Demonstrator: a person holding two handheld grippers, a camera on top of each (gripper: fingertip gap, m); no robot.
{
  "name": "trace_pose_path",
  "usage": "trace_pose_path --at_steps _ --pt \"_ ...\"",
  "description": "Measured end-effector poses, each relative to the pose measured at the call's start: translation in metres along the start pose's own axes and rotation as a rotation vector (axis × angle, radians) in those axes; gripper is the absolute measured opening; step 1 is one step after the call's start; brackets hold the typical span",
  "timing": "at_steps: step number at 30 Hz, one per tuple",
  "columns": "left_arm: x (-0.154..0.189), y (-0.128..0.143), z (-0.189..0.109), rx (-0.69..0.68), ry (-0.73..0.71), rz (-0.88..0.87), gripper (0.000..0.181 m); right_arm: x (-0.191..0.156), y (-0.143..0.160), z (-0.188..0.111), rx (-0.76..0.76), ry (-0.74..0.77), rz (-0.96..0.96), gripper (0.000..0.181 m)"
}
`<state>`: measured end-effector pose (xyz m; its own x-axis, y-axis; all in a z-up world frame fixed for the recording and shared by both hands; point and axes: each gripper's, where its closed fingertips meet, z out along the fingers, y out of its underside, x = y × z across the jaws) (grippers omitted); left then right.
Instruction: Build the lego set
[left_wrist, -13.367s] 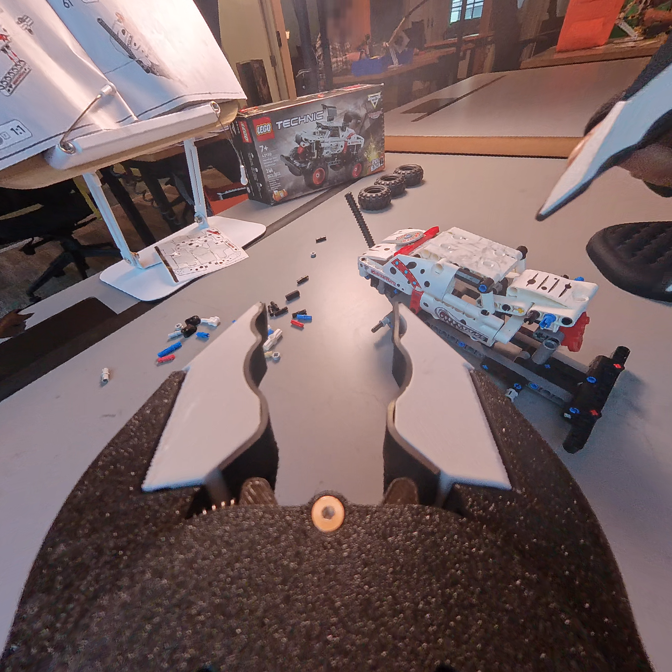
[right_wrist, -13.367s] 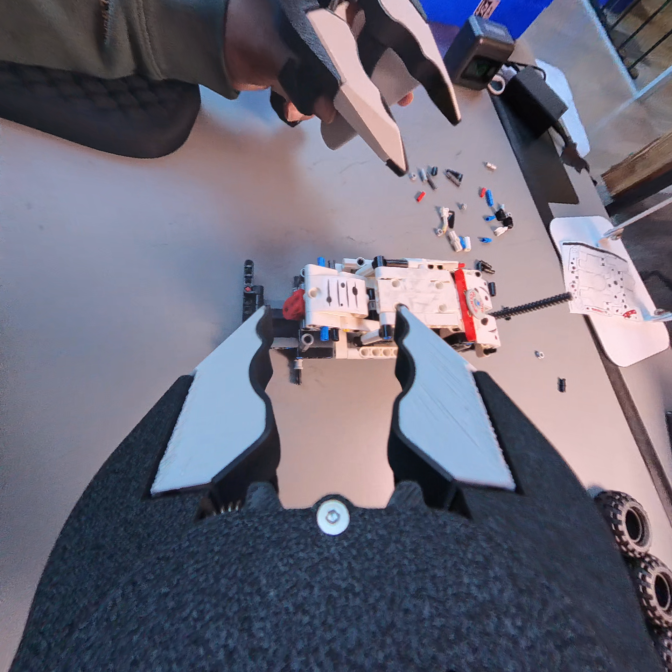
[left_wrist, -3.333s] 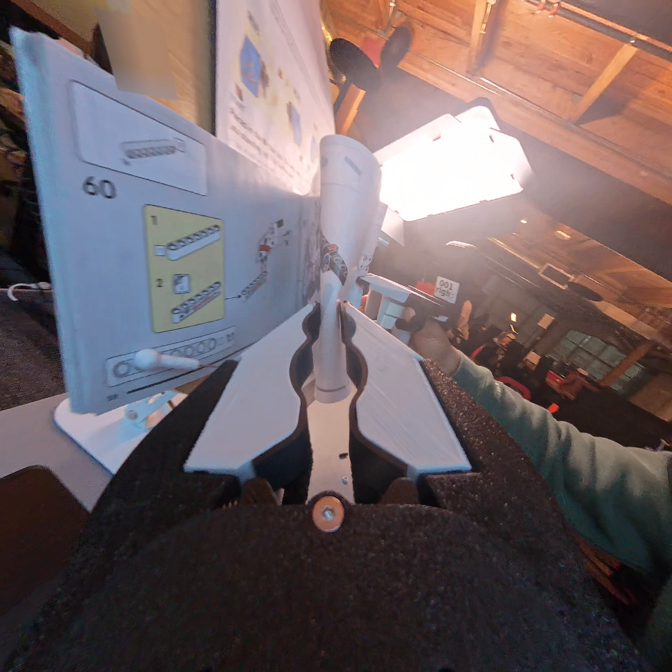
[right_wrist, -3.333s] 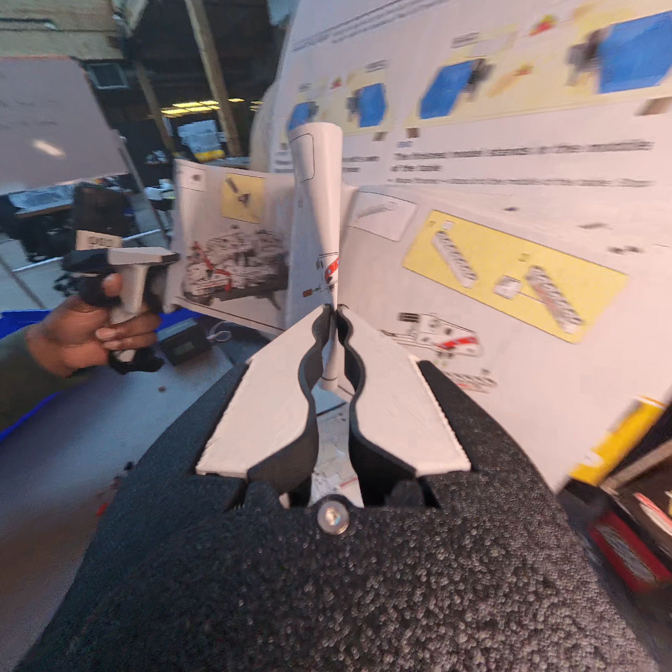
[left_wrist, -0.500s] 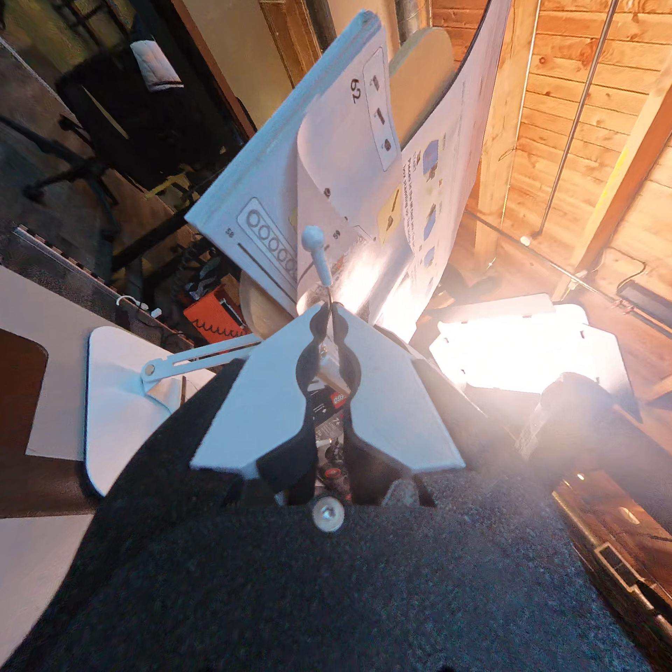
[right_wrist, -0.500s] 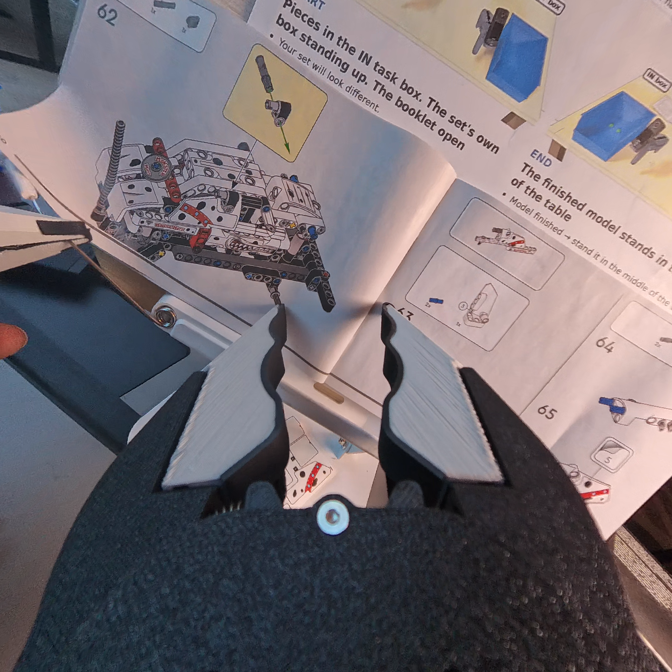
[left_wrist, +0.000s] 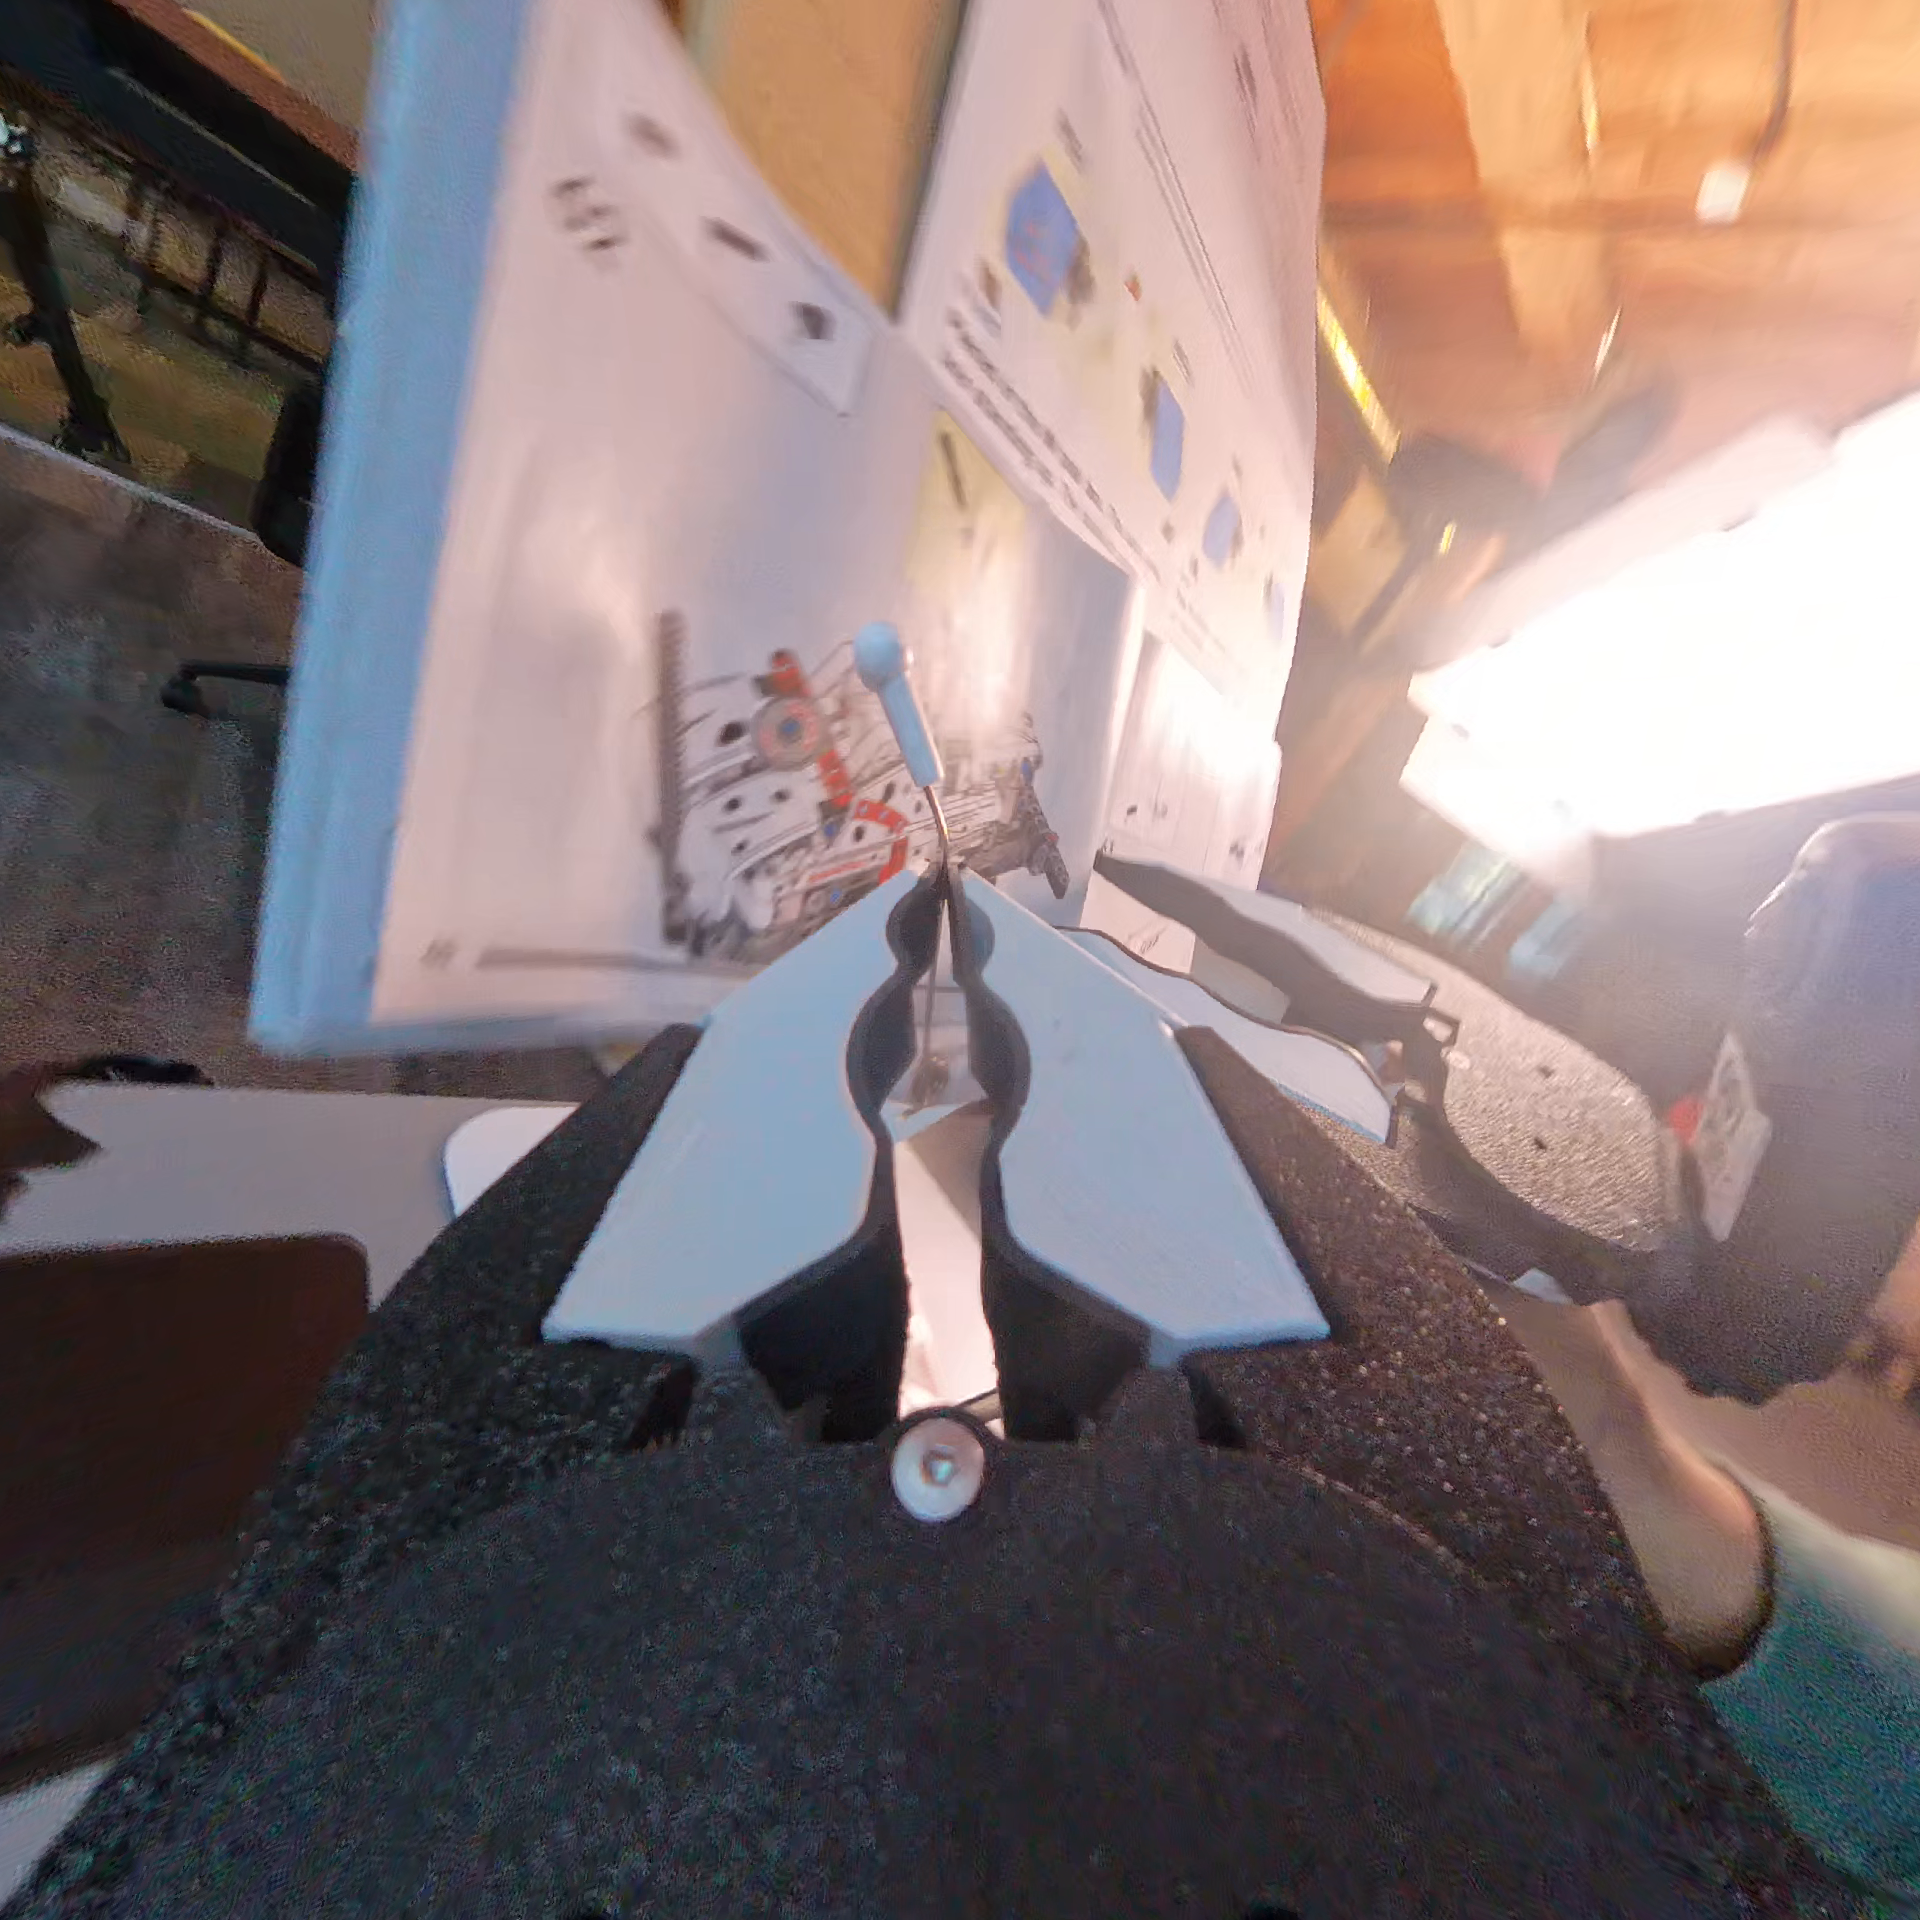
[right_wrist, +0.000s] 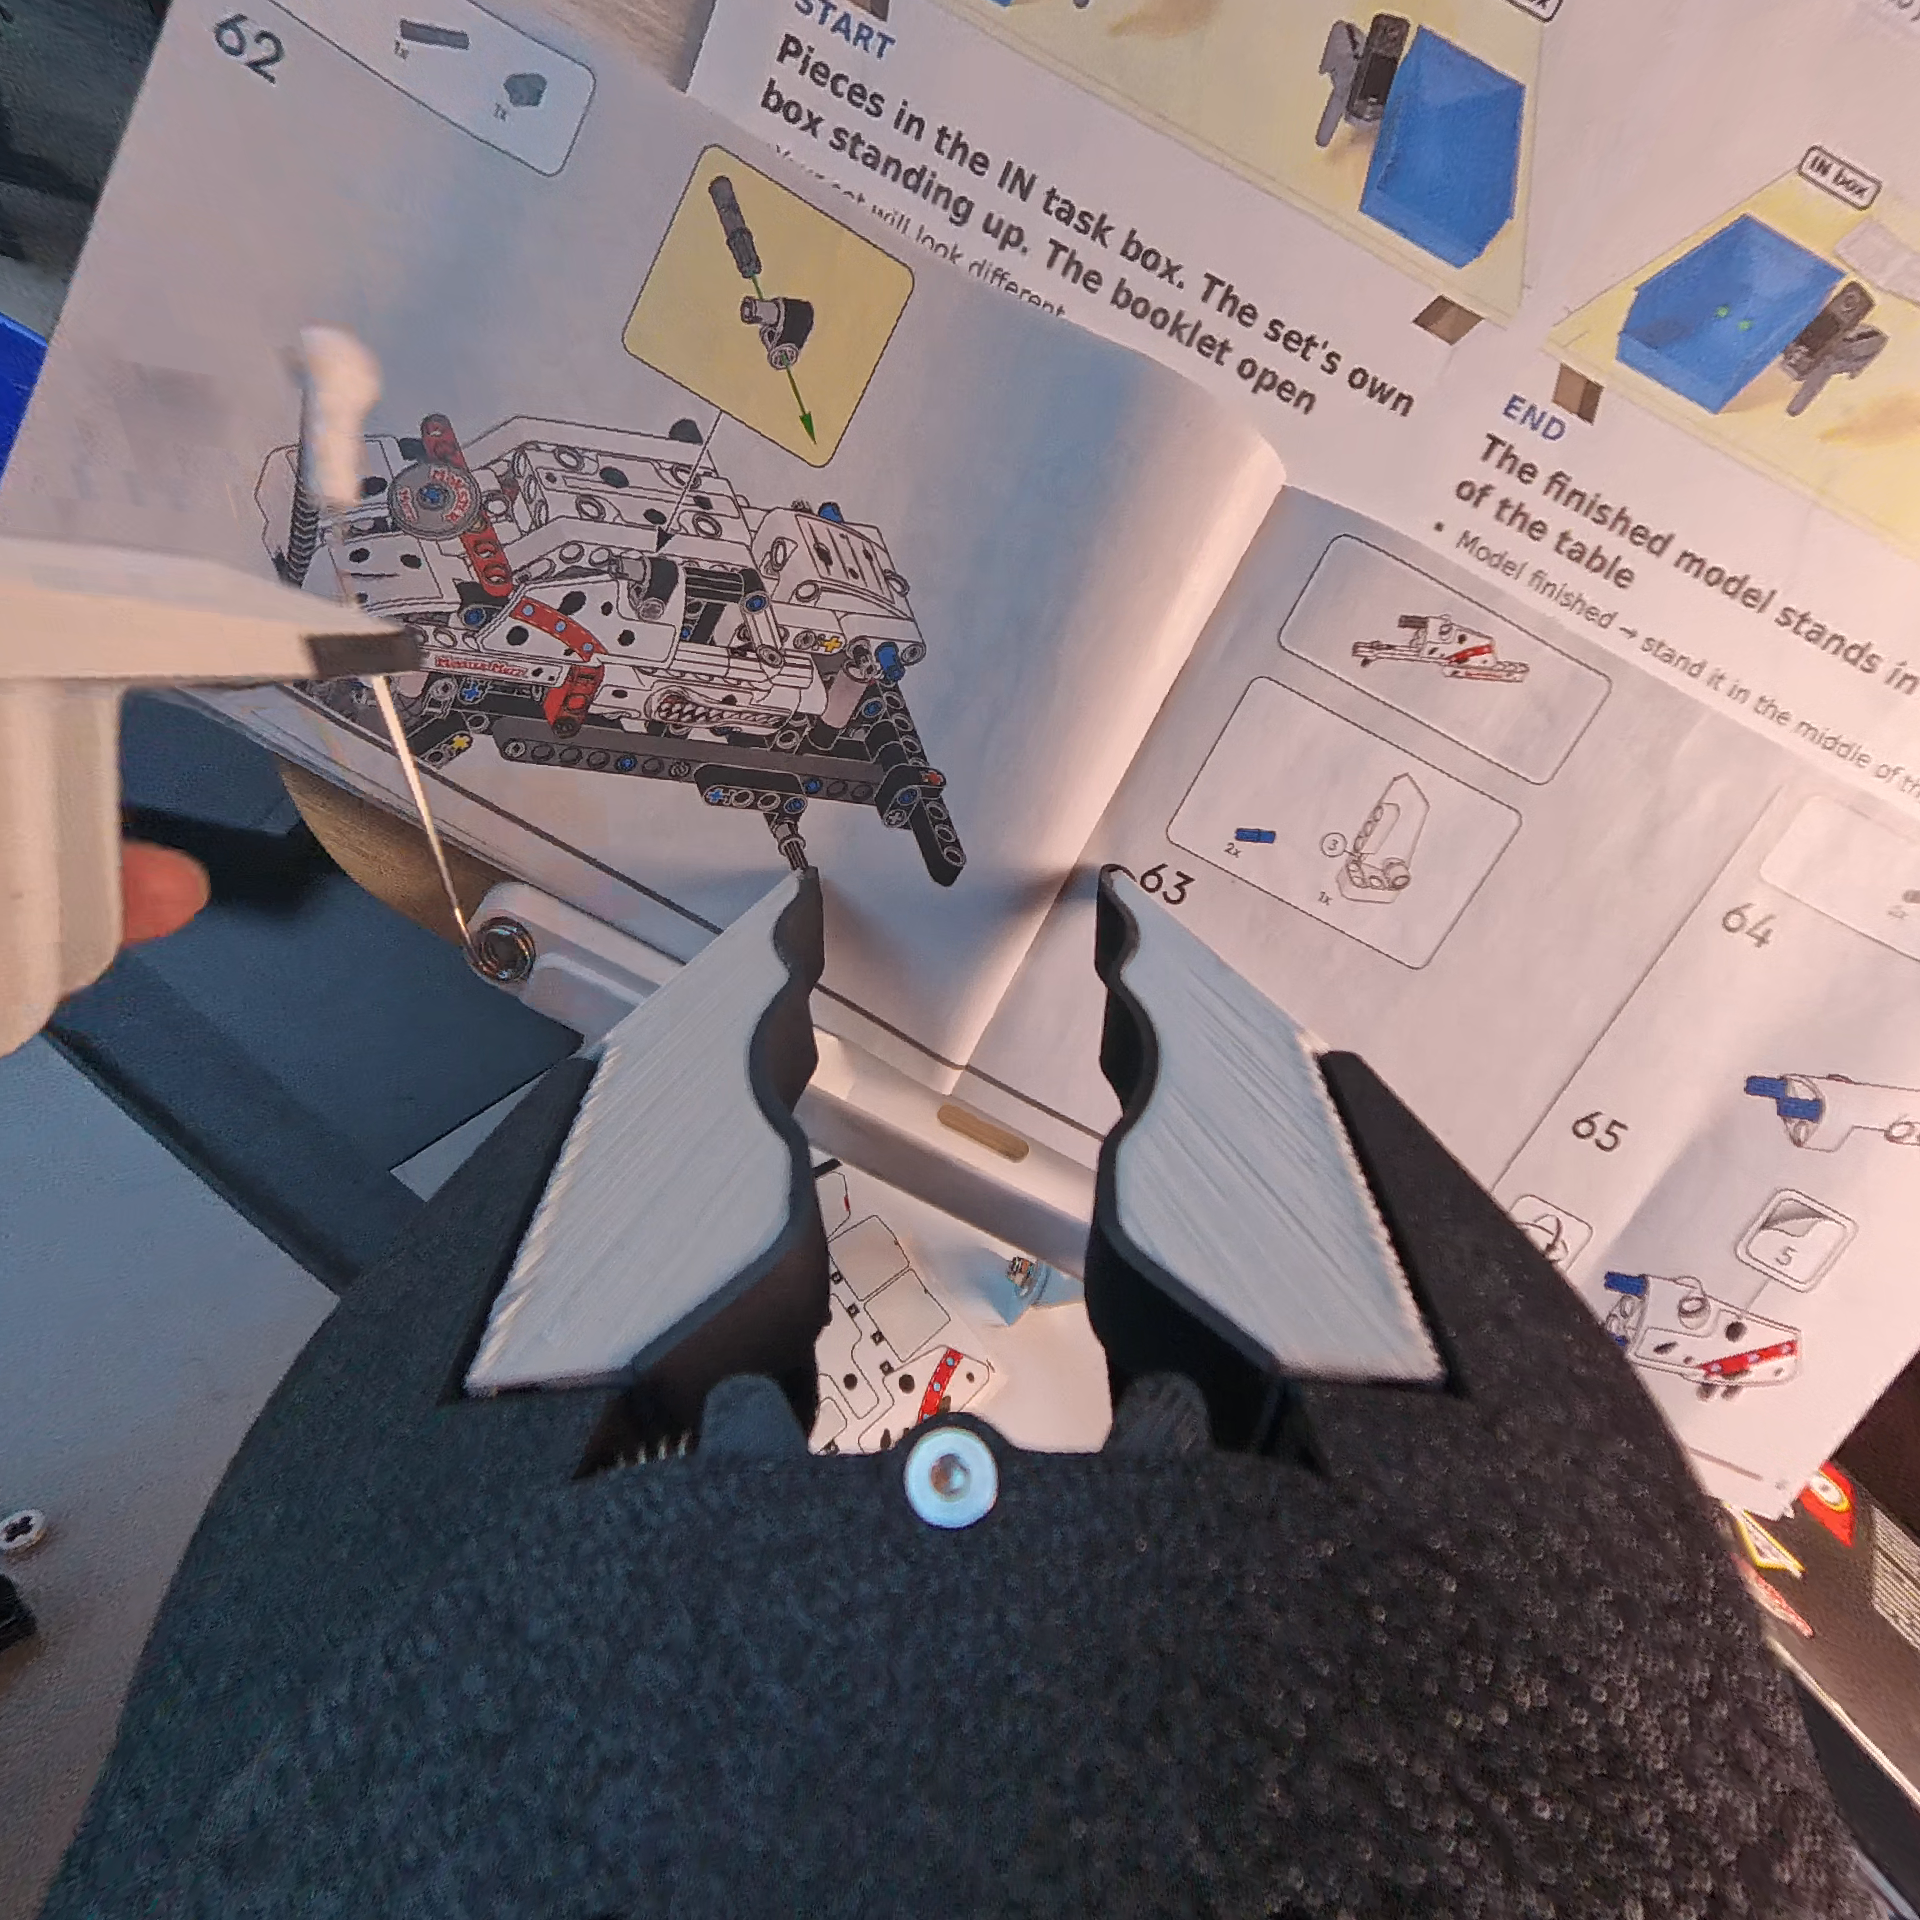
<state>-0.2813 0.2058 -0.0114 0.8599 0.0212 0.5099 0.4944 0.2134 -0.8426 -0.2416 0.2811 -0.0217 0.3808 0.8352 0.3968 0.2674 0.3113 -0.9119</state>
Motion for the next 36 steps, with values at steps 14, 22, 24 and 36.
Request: trace_pose_path --at_steps 14,22,24,36 --pt "0.032 0.069 0.03 -0.724 0.228 0.89 0.018 0.031 0.011 -0.029 0.052 -0.058 -0.025 0.065" --pt "0.025 0.003 0.016 -0.328 -0.028 0.737 0.012 0.08 0.061 -0.035 -0.08 -0.025 0.157 0.069" --pt "0.001 -0.016 0.007 -0.267 -0.162 0.743 0.009 0.081 0.058 -0.045 -0.073 -0.042 0.161 0.072" --pt "-0.044 -0.032 0.007 -0.26 -0.254 0.749 0.0 0.027 0.025 -0.242 0.079 -0.293 0.211 0.066"
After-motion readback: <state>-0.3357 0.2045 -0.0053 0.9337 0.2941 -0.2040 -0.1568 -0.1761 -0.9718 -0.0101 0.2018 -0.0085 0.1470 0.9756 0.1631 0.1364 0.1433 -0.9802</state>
